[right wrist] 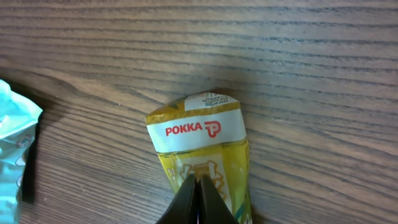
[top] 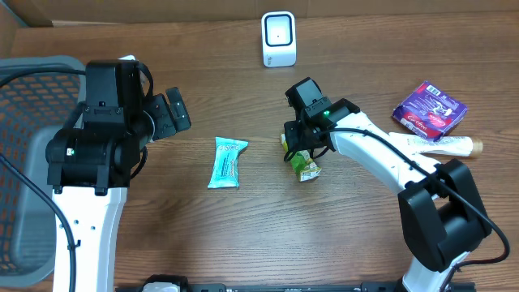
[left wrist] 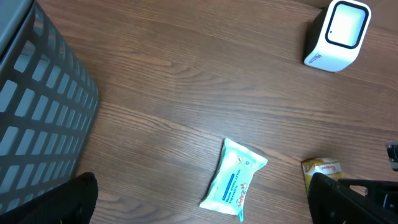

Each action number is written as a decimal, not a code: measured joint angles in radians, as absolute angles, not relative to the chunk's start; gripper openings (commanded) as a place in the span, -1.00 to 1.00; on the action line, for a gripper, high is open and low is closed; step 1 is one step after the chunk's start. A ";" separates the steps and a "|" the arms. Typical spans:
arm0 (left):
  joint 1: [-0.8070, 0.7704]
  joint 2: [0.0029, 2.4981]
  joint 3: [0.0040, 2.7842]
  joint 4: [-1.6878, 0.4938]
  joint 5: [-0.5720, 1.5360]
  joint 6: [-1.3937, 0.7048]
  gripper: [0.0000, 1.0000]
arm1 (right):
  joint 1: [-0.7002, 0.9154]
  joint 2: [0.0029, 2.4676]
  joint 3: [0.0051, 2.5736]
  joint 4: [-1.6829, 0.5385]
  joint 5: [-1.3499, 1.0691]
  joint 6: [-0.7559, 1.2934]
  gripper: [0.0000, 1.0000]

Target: Scan the item barcode

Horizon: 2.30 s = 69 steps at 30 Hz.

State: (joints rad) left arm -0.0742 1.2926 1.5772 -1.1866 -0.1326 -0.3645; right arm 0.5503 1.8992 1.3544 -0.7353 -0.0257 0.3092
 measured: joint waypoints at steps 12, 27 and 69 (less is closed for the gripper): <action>-0.074 1.293 1.577 -1.187 -0.133 -0.364 0.99 | 0.550 1.909 1.354 -0.781 -0.071 0.314 -0.93; -0.074 1.293 1.577 -1.187 -0.133 -0.364 0.99 | 0.497 1.982 1.363 -0.927 -0.266 0.257 -0.93; -0.074 1.293 1.577 -1.186 -0.133 -0.364 0.99 | 0.338 1.989 1.617 -1.041 -0.011 0.205 0.67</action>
State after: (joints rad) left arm -0.0742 1.2926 1.5772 -1.1862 -0.1326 -0.3645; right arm 0.3382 1.9888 1.6165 -1.0409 -0.0113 0.2054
